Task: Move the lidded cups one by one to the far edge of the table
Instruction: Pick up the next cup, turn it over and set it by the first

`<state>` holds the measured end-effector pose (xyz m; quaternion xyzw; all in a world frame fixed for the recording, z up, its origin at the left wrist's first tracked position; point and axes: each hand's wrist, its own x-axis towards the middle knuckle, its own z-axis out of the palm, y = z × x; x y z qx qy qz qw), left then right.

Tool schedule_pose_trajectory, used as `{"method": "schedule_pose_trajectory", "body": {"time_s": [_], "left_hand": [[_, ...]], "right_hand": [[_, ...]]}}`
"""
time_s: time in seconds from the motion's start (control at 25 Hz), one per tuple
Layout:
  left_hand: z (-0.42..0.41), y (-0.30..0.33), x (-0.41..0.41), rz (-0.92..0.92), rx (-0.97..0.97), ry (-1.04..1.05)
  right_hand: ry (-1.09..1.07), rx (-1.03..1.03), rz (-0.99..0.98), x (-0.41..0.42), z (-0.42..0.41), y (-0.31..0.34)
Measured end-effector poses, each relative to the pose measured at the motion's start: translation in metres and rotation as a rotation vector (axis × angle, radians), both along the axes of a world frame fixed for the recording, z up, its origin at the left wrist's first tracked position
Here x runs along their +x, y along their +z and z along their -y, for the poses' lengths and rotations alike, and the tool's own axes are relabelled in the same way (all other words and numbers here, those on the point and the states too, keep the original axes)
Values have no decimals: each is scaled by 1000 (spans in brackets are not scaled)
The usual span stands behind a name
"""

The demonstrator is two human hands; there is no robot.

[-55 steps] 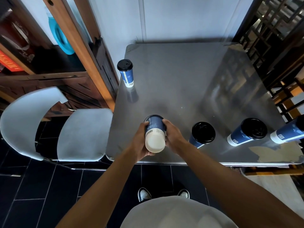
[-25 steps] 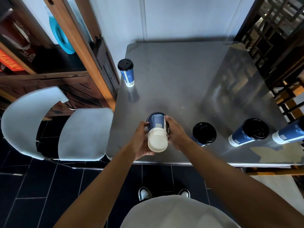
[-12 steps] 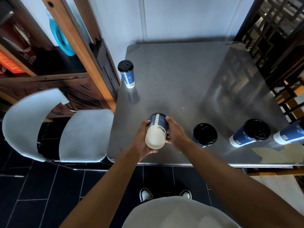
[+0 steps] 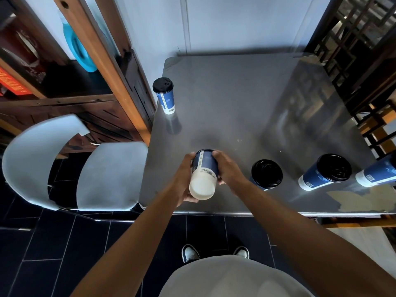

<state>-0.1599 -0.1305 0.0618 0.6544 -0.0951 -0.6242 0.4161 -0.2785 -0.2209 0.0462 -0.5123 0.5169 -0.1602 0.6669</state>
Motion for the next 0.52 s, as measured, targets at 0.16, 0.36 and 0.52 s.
{"method": "schedule_pose_trajectory", "body": {"time_s": [0.16, 0.36, 0.52], "left_hand": [[-4, 0, -2, -168, -121, 31], [-11, -1, -12, -351, -51, 173], [-13, -4, -15, -369, -78, 158]], "right_hand": [[13, -80, -60, -1, 2, -1], [-81, 119, 52, -4, -3, -3], [-84, 103, 54, -3, -4, -7]]}}
